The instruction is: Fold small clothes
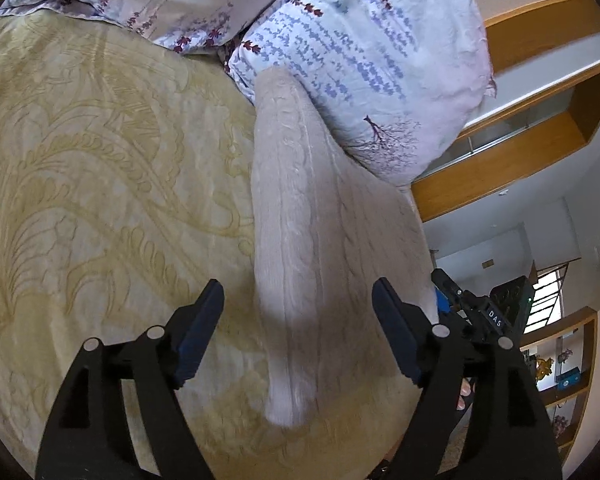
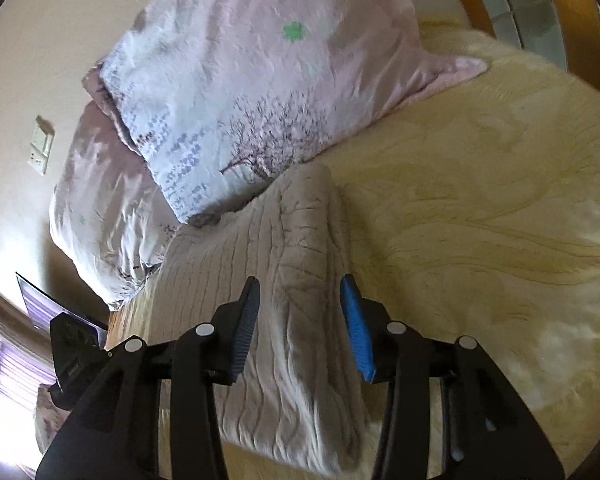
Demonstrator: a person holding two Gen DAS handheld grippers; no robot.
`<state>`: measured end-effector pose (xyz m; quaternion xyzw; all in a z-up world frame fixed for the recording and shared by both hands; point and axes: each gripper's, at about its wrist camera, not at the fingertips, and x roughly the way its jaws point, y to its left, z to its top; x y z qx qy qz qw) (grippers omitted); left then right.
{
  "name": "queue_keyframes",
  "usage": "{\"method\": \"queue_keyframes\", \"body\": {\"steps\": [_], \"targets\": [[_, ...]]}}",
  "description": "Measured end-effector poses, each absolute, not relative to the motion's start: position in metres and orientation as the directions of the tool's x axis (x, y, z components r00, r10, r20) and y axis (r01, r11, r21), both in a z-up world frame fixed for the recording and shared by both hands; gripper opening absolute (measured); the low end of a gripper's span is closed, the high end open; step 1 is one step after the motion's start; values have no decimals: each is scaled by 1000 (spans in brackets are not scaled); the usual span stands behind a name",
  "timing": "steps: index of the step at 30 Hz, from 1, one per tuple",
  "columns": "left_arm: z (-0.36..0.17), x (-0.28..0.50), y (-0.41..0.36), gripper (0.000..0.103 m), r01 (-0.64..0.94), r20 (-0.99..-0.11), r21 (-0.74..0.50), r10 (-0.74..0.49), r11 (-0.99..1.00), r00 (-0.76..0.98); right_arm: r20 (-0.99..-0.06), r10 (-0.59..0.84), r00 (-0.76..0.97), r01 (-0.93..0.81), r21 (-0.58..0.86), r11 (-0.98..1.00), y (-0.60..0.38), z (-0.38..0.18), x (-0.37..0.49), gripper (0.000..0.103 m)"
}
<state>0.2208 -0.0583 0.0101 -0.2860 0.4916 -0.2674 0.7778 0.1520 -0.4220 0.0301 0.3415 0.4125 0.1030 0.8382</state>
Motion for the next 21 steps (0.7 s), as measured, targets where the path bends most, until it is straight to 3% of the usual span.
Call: {"method": "queue_keyframes", "body": {"steps": [1,2,3,8,12,16,21], "targets": [[9,224,-61,76,133,-611,-711,-700,691,369,-628,453,633,104,649,754,-419,29,154,34],[8,225,-62,77,132,-613,-710,-700,691,366,-630,454,630,86,638,765,-414,28,155,14],[8,225,-63,77,133,-615,-709,-700,692,363,-623,437,649,71,621,781,-410,33,153,12],[9,228,-69,79,145,-618,-703,-700,696,359,-578,314,753,49,525,850,-409,62,138,10],[10,229,-74,80,154,-618,-701,-701,696,357,-663,245,708,124,457,881,-414,44,148,10],[7,230,-78,80,155,-622,-697,-698,700,355,-715,235,659,176,450,875,-414,19,158,10],[5,231,-80,80,144,-623,-703,-700,697,348,-693,255,675,177,487,855,-421,28,152,17]]}}
